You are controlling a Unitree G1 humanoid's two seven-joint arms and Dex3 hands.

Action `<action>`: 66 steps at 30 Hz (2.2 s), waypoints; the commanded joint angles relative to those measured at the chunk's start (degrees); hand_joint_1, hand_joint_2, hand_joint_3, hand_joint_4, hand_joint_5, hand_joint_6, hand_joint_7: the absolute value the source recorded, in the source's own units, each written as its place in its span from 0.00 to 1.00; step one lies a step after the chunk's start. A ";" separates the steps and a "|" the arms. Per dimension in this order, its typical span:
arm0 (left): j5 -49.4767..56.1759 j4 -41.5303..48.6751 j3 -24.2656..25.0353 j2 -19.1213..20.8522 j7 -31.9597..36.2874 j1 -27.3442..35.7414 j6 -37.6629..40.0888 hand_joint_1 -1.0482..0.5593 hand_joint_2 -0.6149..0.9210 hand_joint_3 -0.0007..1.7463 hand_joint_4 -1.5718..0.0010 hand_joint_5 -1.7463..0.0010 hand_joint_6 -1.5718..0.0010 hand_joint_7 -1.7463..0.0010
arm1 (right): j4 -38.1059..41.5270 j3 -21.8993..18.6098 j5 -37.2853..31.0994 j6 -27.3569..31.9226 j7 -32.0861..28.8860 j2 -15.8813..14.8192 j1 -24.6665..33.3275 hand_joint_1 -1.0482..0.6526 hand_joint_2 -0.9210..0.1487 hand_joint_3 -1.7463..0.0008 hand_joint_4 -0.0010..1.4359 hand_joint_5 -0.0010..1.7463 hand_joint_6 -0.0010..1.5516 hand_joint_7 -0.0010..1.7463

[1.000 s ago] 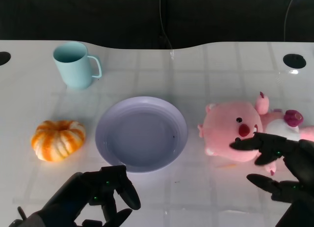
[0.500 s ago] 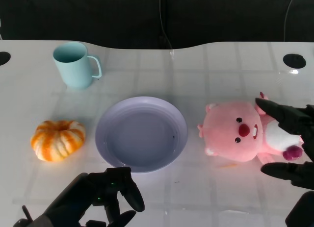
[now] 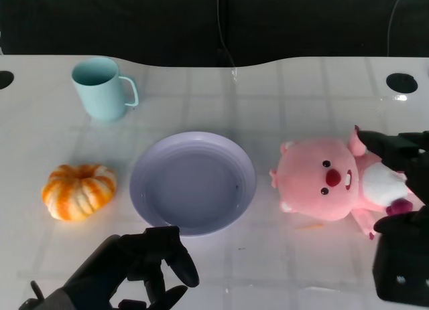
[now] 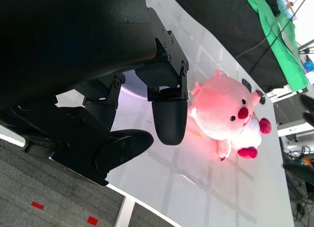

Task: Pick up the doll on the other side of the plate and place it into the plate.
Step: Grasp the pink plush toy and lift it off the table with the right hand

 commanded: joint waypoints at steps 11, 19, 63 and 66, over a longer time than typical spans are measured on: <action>0.38 -0.87 0.23 0.55 0.25 -0.03 0.07 0.59 0.82 0.51 0.56 0.00 0.60 0.20 | 20.39 8.10 -3.29 0.05 -2.82 0.57 -11.56 0.17 0.01 0.99 0.00 0.23 0.10 0.00; 0.59 -0.92 0.07 0.52 0.33 -0.03 -0.40 0.58 0.82 0.51 0.56 0.00 0.59 0.20 | 32.24 12.85 -4.06 -0.36 -6.02 1.05 -16.77 0.17 0.00 0.98 0.00 0.20 0.11 0.00; 0.73 -2.68 -0.06 0.24 0.27 0.26 1.48 0.56 0.78 0.57 0.55 0.00 0.59 0.18 | 70.28 21.50 3.94 -11.71 -32.73 10.44 -32.73 0.47 0.00 0.88 0.54 0.94 0.60 0.55; 0.18 -2.60 0.19 0.19 0.09 0.26 1.75 0.56 0.78 0.57 0.55 0.00 0.59 0.18 | 67.14 17.57 7.28 -8.75 -34.93 11.73 -31.50 0.49 0.12 0.72 0.55 0.94 0.58 0.58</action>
